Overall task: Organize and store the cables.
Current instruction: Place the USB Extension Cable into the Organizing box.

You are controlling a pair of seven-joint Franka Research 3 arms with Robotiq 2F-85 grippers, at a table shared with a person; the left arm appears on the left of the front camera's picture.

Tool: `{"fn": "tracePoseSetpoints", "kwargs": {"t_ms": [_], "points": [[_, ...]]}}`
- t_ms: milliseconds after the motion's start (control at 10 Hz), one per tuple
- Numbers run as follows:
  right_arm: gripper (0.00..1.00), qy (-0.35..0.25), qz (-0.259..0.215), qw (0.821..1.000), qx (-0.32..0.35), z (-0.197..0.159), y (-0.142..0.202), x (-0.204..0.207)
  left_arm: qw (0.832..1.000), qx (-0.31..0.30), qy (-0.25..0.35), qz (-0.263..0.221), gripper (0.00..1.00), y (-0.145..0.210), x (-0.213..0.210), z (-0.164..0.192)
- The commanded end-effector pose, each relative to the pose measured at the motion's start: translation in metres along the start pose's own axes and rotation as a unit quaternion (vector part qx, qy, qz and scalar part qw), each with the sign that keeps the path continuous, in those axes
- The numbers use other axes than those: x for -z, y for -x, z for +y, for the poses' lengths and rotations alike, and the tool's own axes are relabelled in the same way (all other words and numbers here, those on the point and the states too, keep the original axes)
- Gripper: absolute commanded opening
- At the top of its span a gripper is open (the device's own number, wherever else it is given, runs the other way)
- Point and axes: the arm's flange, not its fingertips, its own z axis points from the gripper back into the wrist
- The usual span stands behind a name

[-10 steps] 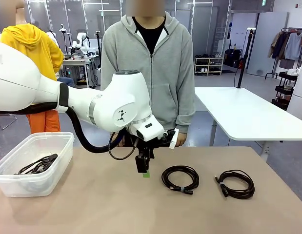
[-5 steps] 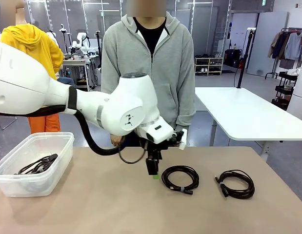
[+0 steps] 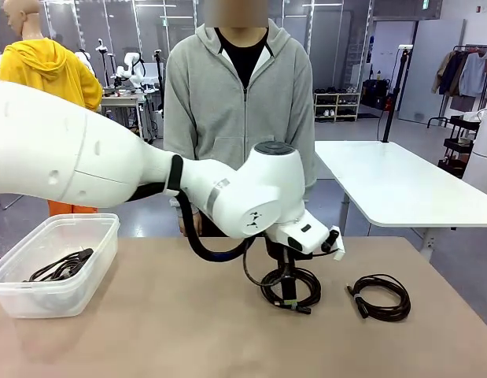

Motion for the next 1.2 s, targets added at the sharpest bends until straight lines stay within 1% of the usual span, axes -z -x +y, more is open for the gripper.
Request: {"fn": "tracePoseSetpoints", "kwargs": {"t_ms": [0, 200, 300, 500, 600, 1000, 1100], "points": [[1.0, 0.0, -0.002, 1.0, -0.001, 0.0, -0.001, -0.001, 1.0, -0.018, 0.01, 0.022, 1.0, -0.021, 0.009, 0.01], [1.0, 0.0, -0.002, 1.0, -0.001, 0.0, -0.001, -0.001, 0.999, -0.012, 0.026, 0.026, 1.0, -0.028, 0.028, 0.011], [1.0, 0.0, -0.002, 1.0, -0.001, 0.0, -0.001, -0.001, 0.999, -0.012, 0.02, 0.024, 1.0, -0.027, 0.036, 0.013], [1.0, 0.0, -0.002, 1.0, -0.001, 0.0, -0.001, -0.001, 0.999, -0.016, 0.03, 0.022, 1.0, -0.024, 0.051, 0.015], [1.0, 0.0, -0.002, 1.0, -0.001, 0.0, -0.001, -0.001, 0.999, -0.015, 0.038, 0.019, 1.0, -0.023, 0.056, 0.016], [1.0, 0.0, -0.002, 1.0, -0.001, 0.0, -0.001, -0.001, 0.998, -0.008, 0.055, 0.037, 1.0, -0.021, 0.068, 0.016], [1.0, 0.0, -0.002, 1.0, -0.001, 0.0, -0.001, -0.001, 0.997, -0.006, 0.06, 0.042, 0.86, -0.023, 0.069, 0.016]]}}
